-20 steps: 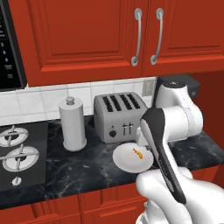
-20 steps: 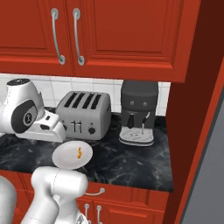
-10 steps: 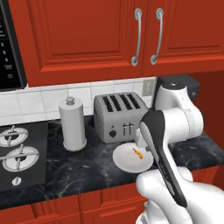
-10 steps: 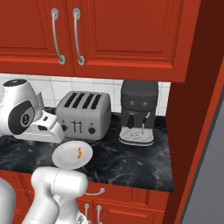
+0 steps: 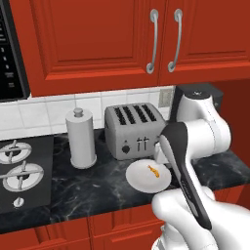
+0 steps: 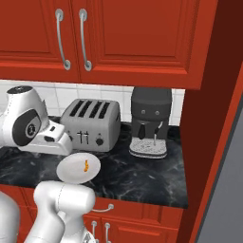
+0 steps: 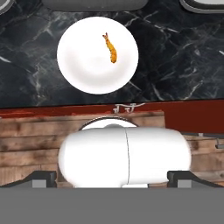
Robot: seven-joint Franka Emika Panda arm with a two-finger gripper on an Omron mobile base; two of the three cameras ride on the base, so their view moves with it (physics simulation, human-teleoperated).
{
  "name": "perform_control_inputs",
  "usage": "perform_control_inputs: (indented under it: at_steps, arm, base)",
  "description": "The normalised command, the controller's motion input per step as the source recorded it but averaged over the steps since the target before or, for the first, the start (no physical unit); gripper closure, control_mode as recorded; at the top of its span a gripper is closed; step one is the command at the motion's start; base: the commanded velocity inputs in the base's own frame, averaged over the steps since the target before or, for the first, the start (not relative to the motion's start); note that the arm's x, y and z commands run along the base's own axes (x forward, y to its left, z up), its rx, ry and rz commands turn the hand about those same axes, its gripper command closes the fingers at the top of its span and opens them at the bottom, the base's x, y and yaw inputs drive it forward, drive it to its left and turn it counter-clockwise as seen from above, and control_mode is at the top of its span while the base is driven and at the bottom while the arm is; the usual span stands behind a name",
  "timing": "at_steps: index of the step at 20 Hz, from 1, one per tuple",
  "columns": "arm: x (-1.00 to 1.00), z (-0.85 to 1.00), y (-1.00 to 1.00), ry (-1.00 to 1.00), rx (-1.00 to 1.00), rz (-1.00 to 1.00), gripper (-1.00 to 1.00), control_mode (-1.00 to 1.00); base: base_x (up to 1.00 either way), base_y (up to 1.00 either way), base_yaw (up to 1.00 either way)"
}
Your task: Place the shrimp on the plate and place the carrot on the same plate.
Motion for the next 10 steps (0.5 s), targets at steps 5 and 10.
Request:
perform_control_inputs:
  at_steps: [5, 10]
  arm:
    - [-0.01, 0.00, -0.02, 0.00, 0.00, 0.00, -1.00, 1.00]
    - [0.00, 0.00, 0.00, 0.00, 0.00, 0.00, -1.00, 1.00]
  base:
    - [-0.17, 0.00, 0.00]
    - [-0.78, 0.27, 0.00]
